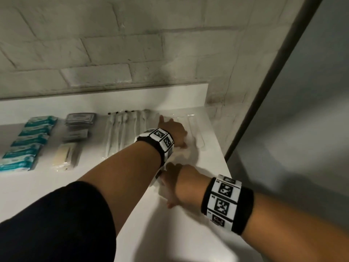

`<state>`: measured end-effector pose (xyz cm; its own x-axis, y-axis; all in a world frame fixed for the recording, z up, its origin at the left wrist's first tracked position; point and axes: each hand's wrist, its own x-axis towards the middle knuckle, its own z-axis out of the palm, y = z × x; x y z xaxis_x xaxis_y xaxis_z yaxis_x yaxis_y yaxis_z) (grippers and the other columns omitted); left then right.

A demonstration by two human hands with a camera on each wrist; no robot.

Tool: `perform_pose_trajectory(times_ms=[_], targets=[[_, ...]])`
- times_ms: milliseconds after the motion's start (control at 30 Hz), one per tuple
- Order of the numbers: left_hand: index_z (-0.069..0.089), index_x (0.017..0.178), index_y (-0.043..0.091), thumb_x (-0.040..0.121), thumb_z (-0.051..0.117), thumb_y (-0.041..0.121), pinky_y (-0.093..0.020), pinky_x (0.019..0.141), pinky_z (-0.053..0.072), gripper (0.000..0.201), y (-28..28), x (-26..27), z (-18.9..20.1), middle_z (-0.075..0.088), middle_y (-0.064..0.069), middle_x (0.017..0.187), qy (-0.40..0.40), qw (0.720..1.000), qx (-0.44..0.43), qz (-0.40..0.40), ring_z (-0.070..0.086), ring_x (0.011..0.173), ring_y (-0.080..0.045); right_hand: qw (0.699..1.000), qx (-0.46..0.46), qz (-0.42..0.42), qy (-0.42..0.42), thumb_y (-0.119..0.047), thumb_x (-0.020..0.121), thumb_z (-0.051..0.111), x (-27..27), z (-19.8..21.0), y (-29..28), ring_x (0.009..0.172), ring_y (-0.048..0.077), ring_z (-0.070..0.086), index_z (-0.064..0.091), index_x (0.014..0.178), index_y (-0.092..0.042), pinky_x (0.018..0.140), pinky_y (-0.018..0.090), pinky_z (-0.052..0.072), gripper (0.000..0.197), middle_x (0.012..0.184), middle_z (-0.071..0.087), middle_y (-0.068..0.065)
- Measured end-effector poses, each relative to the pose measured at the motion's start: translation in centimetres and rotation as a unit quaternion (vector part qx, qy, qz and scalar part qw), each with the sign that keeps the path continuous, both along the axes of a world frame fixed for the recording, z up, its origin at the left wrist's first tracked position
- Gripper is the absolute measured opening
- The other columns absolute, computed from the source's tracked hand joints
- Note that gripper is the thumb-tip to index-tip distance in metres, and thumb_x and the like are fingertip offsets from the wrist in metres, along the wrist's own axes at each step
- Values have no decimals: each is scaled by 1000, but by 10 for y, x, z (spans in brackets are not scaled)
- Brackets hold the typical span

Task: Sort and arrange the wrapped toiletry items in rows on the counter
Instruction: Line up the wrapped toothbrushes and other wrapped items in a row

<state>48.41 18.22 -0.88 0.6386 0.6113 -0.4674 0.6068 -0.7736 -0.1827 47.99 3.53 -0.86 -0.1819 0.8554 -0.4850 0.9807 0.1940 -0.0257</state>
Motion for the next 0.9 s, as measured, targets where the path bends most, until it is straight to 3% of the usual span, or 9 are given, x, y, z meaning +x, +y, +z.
perform_pose_trajectory(times_ms=[133, 367, 433, 533, 600, 667, 733, 800, 900], targets=[[36, 146, 32, 88, 46, 64, -68, 111, -4, 67, 1, -1, 1, 35, 4, 154, 6, 1000, -3, 2, 13, 147, -33, 996, 28, -21, 80, -28, 92, 55, 10, 0, 2, 108, 34, 58, 44, 130, -9, 83, 36, 46, 44, 121, 55, 16], [34, 147, 33, 91, 45, 58, -68, 111, -5, 63, 2, 0, 4, 32, 4, 155, 10, 1000, -19, 5, 11, 148, -31, 994, 69, 73, 41, -28, 90, 47, 22, 20, -5, 97, 30, 58, 57, 113, -11, 82, 34, 44, 30, 109, 61, 11], [37, 146, 31, 94, 42, 52, -68, 111, -6, 56, 4, 0, 3, 33, 2, 155, 8, 1000, -27, 8, 12, 147, -32, 992, 73, 91, 40, -26, 90, 47, 31, 37, -4, 92, 23, 54, 62, 107, -13, 83, 33, 40, 26, 106, 61, 7], [52, 136, 22, 100, 34, 42, -65, 112, -9, 45, 9, -3, 3, 44, -4, 148, -34, 997, -57, 49, 13, 148, -28, 982, 98, -11, 163, -17, 88, 52, 52, 64, 3, 85, 14, 52, 64, 91, -19, 78, 26, 44, 13, 95, 58, -3], [55, 133, 16, 102, 33, 36, -64, 112, -9, 42, 10, -5, 4, 45, -7, 147, -47, 994, -75, 62, 11, 149, -27, 970, 111, -72, 203, -9, 88, 51, 64, 65, 10, 89, 13, 54, 64, 90, -22, 78, 26, 47, 19, 97, 55, -7], [53, 135, 19, 100, 36, 37, -66, 112, -8, 43, 7, -6, 4, 46, -6, 147, -35, 996, -62, 46, 12, 148, -29, 971, 125, -111, 170, -10, 89, 52, 75, 55, 15, 91, 17, 57, 65, 98, -22, 78, 29, 49, 20, 104, 57, -3], [47, 141, 26, 100, 30, 43, -66, 111, -6, 47, 5, -6, 3, 43, -3, 149, -21, 998, -43, 37, 16, 147, -30, 979, 100, -157, 80, -25, 91, 57, 83, 49, 14, 94, 22, 60, 63, 109, -18, 76, 33, 50, 21, 111, 61, 3], [44, 142, 31, 100, 27, 44, -64, 113, -6, 48, 5, -6, 2, 39, 0, 152, -23, 998, -38, 41, 18, 147, -29, 979, 43, -199, 28, -51, 86, 61, 84, 42, 10, 101, 23, 60, 59, 118, -17, 77, 31, 46, 47, 114, 62, 2], [36, 146, 36, 101, 29, 40, -63, 113, -7, 46, 7, -5, 1, 27, 6, 157, -8, 998, -41, 37, 12, 148, -26, 971, -9, -234, 49, -65, 72, 66, 67, 19, 5, 104, 22, 62, 52, 128, -18, 83, 32, 50, 75, 116, 64, 0]])
